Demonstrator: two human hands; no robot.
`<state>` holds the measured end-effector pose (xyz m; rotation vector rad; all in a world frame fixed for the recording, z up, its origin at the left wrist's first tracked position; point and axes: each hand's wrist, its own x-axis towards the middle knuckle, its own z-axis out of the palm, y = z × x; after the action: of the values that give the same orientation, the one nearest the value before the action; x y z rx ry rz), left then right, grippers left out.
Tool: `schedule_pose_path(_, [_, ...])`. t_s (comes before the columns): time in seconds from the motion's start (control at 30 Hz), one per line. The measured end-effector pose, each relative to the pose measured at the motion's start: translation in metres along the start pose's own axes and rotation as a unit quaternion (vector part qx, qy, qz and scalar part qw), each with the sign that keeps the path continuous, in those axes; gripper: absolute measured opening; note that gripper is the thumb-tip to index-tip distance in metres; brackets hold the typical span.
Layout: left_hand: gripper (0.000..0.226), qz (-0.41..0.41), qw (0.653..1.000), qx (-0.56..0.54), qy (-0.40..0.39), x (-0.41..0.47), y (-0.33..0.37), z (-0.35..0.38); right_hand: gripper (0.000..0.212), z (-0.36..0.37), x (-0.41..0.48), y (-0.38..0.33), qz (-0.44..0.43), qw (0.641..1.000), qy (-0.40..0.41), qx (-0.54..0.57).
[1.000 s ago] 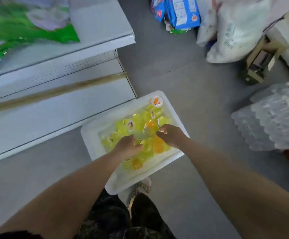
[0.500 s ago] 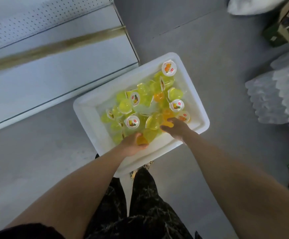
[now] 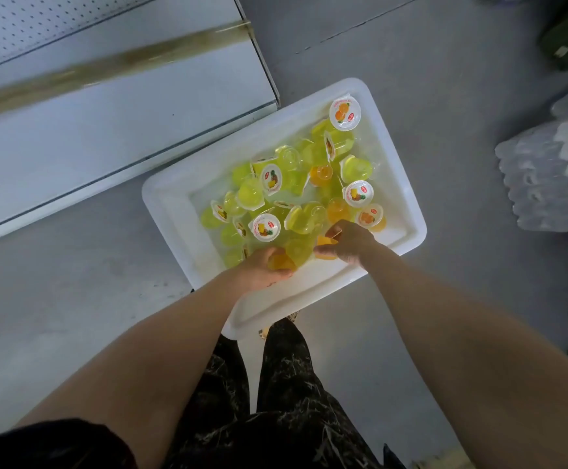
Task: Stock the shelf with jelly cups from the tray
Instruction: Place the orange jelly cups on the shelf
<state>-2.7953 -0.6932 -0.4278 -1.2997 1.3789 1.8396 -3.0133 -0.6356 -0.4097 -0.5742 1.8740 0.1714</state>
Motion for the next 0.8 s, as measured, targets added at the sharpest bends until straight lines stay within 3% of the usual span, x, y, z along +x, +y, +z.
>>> schedule_pose_path(0.07, [0.045,-0.011,0.999,-0.034,0.004,0.001,-0.001,-0.004,0.069,0.005,-0.001,0.000,0.004,1.000,0.003,-0.004])
schedule_pose_path(0.17, [0.036,-0.012,1.000,0.001,0.020,0.005,0.001,-0.006,0.081,0.011,-0.001,0.000,-0.007,1.000,-0.006,-0.018])
schedule_pose_path(0.37, [0.070,-0.012,0.998,0.021,0.061,0.011,0.009,0.000,0.076,0.003,-0.003,0.000,-0.037,0.999,-0.006,0.024])
schedule_pose_path(0.63, [0.049,-0.007,0.985,0.108,0.134,0.007,0.004,0.012,0.068,0.001,-0.018,0.004,-0.054,0.986,0.029,0.156])
schedule_pose_path(0.7, [0.050,-0.006,0.986,0.079,0.150,0.001,-0.002,0.015,0.069,0.003,-0.025,0.004,-0.053,0.978,0.032,0.200])
schedule_pose_path(0.8, [0.051,-0.009,0.987,-0.058,0.153,-0.017,-0.003,0.015,0.073,-0.002,-0.040,0.002,-0.062,0.969,0.039,0.235])
